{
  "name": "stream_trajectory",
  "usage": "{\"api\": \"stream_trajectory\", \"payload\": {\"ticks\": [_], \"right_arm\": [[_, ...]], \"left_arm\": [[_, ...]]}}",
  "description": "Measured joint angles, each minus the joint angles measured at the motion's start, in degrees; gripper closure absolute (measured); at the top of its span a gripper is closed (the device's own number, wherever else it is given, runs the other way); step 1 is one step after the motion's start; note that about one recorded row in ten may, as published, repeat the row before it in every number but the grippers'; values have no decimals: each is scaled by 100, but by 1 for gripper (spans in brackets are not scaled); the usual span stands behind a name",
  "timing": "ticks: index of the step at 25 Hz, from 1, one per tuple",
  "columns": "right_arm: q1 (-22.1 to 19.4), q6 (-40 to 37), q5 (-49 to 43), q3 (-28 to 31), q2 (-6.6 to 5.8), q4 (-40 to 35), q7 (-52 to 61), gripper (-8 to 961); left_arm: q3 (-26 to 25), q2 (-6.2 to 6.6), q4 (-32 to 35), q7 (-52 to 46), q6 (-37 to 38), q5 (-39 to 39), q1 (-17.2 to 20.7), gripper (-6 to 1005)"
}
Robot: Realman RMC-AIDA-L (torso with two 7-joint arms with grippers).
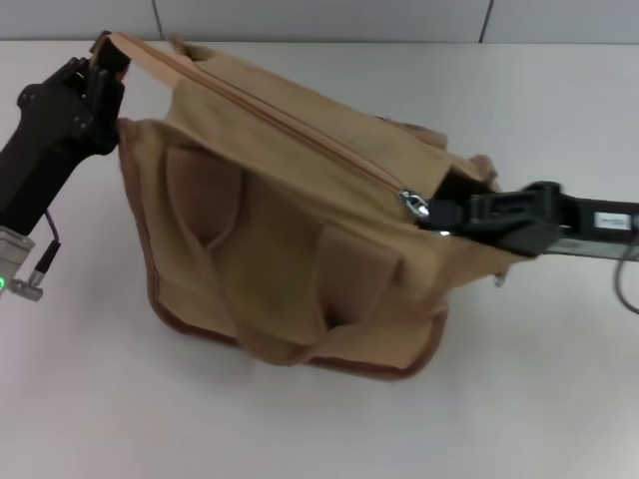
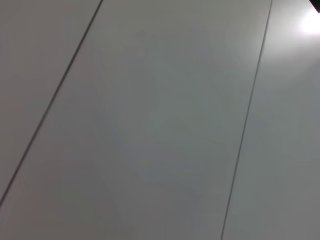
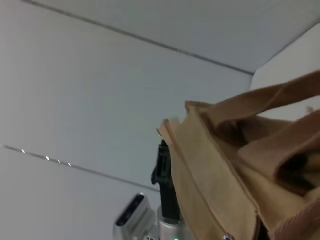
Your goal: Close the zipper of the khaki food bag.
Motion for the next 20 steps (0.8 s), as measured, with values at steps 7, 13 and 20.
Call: {"api": "stream_trajectory", "payload": {"ticks": [7, 13, 20], "right_arm": [[-282, -994, -22, 939, -156, 13, -597, 911], [-319, -1837, -33, 1697, -341, -19, -1009, 904], [-252, -1890, -35, 1746, -386, -32, -1700, 641]], "left_arm": [[17, -22, -16, -24, -106, 20, -104, 917], [203, -4, 26, -58, -85, 20, -307, 916], [332, -18, 109, -210, 409, -3, -626, 821]]}}
